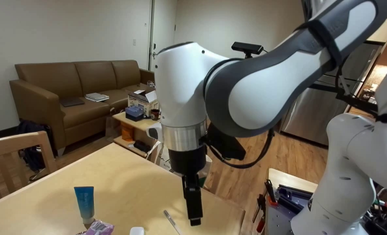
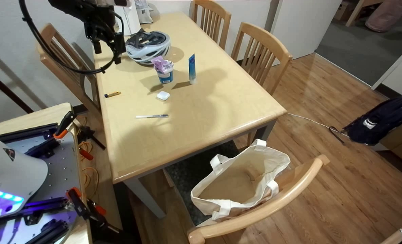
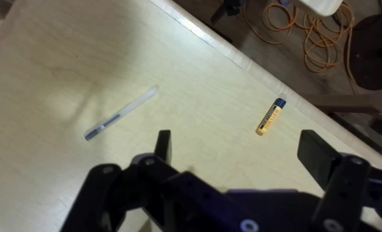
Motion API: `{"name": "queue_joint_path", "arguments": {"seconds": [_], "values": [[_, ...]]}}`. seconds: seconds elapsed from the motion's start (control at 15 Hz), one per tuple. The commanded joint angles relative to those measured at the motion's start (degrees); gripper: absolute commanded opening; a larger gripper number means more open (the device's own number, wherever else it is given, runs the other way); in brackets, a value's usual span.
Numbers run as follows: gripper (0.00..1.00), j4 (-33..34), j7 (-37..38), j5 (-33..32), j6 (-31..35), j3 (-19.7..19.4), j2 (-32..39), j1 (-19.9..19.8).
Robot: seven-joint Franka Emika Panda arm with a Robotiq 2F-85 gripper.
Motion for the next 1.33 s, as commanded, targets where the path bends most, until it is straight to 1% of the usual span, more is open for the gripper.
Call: {"name": "queue_joint_path", "arguments": {"seconds": [0.0,0.07,0.13,0.27,0.33,0.4,0.53,0.6,0.67,0.93,1.07,1.13,1.27], "values": [[1.00,3.64,15.36,-4.59,-2.31,2.82,5.83,1.24],[1.00,4.61,17.61,-3.69,-1.38,3.62,7.75,2.05],[1.00,6.03,17.81,-2.17,-0.74,4.39,10.00,2.95],[1.00,9.32,18.42,-1.64,-1.10,5.49,14.15,4.61],[1.00,5.21,16.43,-2.22,-0.82,4.56,9.18,3.79],[1.00,6.19,16.72,-2.21,-0.81,4.81,10.69,4.45],[1.00,6.29,16.72,-2.22,-0.81,4.67,11.06,4.52],[1.00,6.70,17.78,-4.17,-2.31,4.48,10.78,4.77],[1.00,7.53,17.39,-4.25,-0.89,4.77,12.40,5.13],[1.00,12.38,15.43,-0.76,5.85,6.84,21.48,7.46],[1.00,15.22,11.64,0.49,8.75,7.98,25.99,8.11],[1.00,11.53,15.39,-1.52,6.75,6.80,20.76,8.33],[1.00,12.65,15.19,-1.42,7.19,6.86,23.01,8.97]]}}
